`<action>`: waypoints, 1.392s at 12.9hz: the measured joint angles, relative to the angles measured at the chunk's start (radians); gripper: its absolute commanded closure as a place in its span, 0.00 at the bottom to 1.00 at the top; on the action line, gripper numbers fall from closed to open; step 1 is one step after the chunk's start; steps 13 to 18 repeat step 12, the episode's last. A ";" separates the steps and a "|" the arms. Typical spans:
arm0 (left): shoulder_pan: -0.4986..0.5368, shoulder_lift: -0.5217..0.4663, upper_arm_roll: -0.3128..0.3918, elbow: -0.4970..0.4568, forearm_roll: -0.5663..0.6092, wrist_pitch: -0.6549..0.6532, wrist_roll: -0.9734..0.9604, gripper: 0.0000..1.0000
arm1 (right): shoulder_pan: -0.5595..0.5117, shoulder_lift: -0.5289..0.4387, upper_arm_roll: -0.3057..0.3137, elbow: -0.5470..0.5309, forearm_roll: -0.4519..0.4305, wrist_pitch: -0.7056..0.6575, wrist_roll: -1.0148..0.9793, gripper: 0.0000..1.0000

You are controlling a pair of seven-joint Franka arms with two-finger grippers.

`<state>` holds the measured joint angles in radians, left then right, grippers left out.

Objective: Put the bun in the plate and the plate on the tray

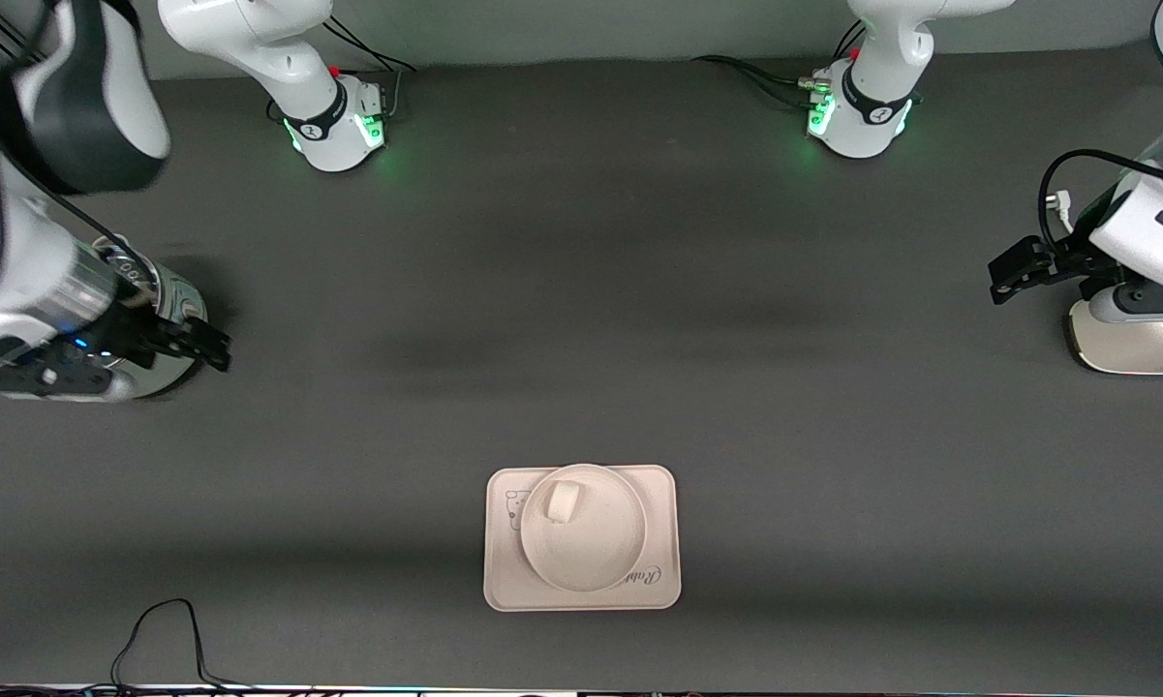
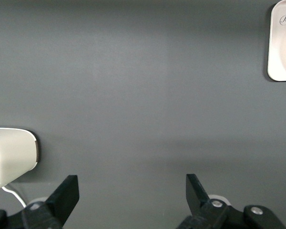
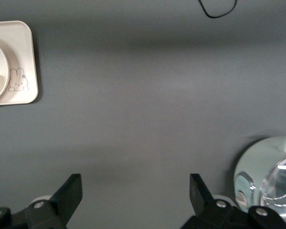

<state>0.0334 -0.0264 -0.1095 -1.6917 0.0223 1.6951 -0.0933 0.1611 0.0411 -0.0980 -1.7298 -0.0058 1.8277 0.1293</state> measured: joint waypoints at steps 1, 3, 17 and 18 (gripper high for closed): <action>0.000 0.000 0.000 0.000 0.000 0.000 0.000 0.00 | -0.068 -0.031 0.061 -0.017 0.000 -0.019 -0.007 0.00; 0.001 0.000 0.000 0.000 0.000 0.001 0.000 0.00 | -0.169 -0.058 0.170 -0.026 0.000 -0.043 -0.008 0.00; 0.005 0.002 0.001 0.000 0.000 0.001 0.000 0.00 | -0.171 -0.065 0.204 -0.035 0.049 -0.045 -0.012 0.00; 0.005 0.002 0.001 0.000 0.000 0.001 0.000 0.00 | -0.171 -0.065 0.204 -0.035 0.049 -0.045 -0.012 0.00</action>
